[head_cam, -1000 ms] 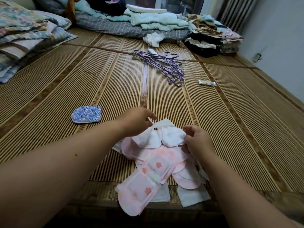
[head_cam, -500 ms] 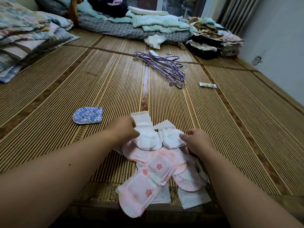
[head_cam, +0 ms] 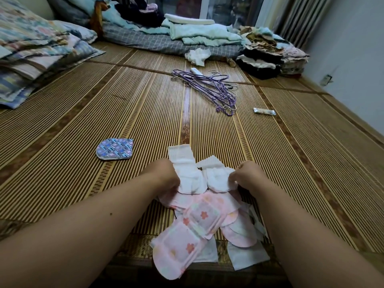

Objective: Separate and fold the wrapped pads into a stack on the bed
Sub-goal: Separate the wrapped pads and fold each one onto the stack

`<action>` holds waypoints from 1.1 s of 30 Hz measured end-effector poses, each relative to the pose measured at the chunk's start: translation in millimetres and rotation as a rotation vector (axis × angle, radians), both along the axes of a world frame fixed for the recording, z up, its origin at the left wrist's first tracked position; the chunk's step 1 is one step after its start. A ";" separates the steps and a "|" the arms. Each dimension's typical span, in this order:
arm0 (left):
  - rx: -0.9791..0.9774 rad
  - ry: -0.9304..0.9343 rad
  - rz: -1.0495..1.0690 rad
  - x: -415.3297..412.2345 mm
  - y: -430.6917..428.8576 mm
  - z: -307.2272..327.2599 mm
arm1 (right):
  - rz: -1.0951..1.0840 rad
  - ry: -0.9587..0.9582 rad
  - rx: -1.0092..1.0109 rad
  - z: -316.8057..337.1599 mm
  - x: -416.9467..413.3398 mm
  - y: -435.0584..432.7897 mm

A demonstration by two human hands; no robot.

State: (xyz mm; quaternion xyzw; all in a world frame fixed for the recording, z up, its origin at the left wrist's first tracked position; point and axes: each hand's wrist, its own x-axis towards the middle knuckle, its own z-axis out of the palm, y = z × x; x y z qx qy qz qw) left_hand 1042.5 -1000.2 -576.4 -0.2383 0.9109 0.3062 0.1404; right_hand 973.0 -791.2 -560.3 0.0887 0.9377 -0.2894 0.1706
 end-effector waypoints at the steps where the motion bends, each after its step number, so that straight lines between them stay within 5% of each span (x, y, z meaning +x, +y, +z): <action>1: -0.010 0.014 -0.011 -0.2 -0.3 -0.2 | -0.003 0.037 -0.028 -1.5 0.6 0.4; 8: 0.281 0.330 0.076 2.0 -2.4 -0.3 | -0.074 0.198 -0.310 5.1 8.0 6.6; 15: 0.835 0.184 0.308 9.7 11.9 3.2 | 0.066 0.053 -0.609 22.0 32.6 -37.0; 21: 0.833 0.158 0.305 13.7 11.3 2.0 | 0.240 0.074 -0.453 12.2 50.9 -69.7; 28: 0.899 0.155 0.390 16.6 11.0 3.1 | 0.198 -0.069 -0.621 7.5 54.1 -68.4; 33: 0.925 0.184 0.250 19.5 14.6 5.4 | 0.226 -0.136 -0.678 9.0 54.2 -60.2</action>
